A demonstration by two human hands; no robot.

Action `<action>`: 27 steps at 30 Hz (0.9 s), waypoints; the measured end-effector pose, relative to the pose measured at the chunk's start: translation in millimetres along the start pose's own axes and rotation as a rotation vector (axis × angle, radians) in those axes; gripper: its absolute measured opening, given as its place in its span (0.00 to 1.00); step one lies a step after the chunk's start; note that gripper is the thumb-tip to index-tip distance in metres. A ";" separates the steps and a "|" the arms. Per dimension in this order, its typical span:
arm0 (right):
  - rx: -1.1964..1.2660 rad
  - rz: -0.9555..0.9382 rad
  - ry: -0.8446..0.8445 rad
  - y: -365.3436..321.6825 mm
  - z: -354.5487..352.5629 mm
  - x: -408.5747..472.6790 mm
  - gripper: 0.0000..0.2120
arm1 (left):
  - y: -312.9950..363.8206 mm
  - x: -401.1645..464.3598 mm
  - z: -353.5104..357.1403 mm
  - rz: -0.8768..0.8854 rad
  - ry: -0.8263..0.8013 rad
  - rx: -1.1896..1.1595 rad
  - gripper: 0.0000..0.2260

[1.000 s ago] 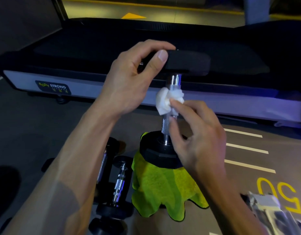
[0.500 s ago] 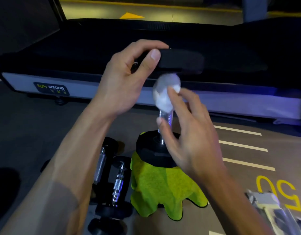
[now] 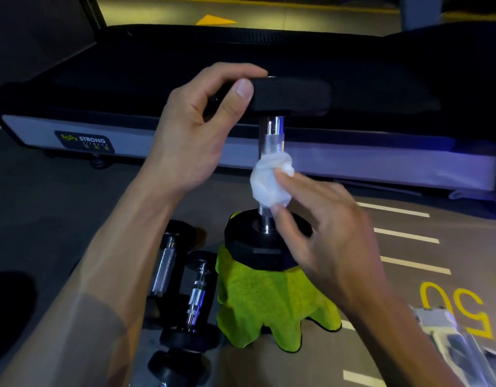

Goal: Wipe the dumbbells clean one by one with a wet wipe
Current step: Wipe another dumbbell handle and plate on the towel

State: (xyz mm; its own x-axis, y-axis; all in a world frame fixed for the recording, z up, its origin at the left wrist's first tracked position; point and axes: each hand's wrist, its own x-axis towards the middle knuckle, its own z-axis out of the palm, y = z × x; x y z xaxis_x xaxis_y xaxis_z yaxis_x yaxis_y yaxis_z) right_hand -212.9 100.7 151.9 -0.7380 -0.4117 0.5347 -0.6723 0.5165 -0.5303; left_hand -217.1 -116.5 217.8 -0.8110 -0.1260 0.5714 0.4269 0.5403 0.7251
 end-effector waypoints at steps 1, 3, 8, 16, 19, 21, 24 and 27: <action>0.015 0.028 0.039 -1.8 1.3 4.7 0.17 | 1.4 -0.9 -0.2 0.003 -0.006 0.006 0.12; -0.003 0.083 0.059 -2.0 4.3 6.5 0.08 | 3.8 -2.2 0.9 0.006 -0.005 0.006 0.11; -0.028 0.186 -0.145 2.5 6.4 -6.1 0.12 | 9.6 -3.7 6.3 -0.002 0.004 -0.002 0.10; 0.086 0.298 -0.174 -1.6 2.4 18.5 0.12 | 9.0 -0.6 5.4 0.012 0.003 0.000 0.10; 0.211 0.195 0.062 -7.1 7.9 27.1 0.09 | 8.6 1.0 3.9 0.000 -0.020 -0.024 0.10; 0.260 0.131 0.111 -7.9 14.7 24.4 0.07 | 8.8 1.1 5.1 -0.006 -0.027 -0.031 0.10; 0.280 0.111 -0.015 5.8 18.5 1.7 0.08 | 8.8 1.2 6.5 0.003 -0.029 -0.051 0.09; 0.235 0.131 -0.183 15.9 9.9 0.4 0.08 | 7.9 0.0 5.6 0.016 -0.031 -0.046 0.10</action>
State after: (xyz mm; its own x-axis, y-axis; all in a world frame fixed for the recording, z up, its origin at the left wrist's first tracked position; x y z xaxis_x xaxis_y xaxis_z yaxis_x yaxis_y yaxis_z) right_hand -224.4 101.4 137.2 -0.8027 -0.4926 0.3361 -0.5505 0.3952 -0.7354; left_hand -216.0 -107.6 221.3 -0.8157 -0.0914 0.5711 0.4570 0.5034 0.7333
